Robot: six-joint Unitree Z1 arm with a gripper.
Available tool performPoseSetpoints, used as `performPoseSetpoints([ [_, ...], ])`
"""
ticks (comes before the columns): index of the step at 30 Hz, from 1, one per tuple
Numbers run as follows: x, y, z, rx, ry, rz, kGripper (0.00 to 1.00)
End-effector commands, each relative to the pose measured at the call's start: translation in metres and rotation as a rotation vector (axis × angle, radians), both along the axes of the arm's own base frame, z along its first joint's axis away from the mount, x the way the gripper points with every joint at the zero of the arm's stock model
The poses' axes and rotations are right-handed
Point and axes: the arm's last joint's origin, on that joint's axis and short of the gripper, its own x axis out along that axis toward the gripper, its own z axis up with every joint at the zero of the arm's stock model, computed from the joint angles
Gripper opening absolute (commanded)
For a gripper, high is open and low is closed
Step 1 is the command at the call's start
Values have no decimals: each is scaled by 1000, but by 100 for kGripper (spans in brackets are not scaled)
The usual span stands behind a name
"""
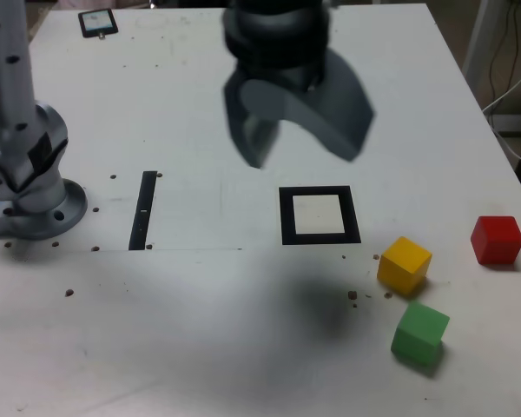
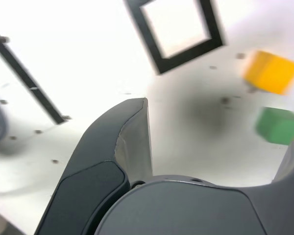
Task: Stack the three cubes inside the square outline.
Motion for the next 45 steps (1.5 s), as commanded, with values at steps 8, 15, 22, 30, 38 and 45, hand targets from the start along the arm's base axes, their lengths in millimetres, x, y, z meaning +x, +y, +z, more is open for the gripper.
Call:
performPoseSetpoints([
  [8,59,-4,3,-36,-85,28,99],
  [15,101,-5,-21,-26,-83,4,99],
  [22,130,6,-38,-12,-88,14,97],
  [30,162,16,-50,-17,-126,8,97],
  [38,182,22,-77,-30,-97,20,97],
  [45,190,20,-98,-58,-57,22,94],
])
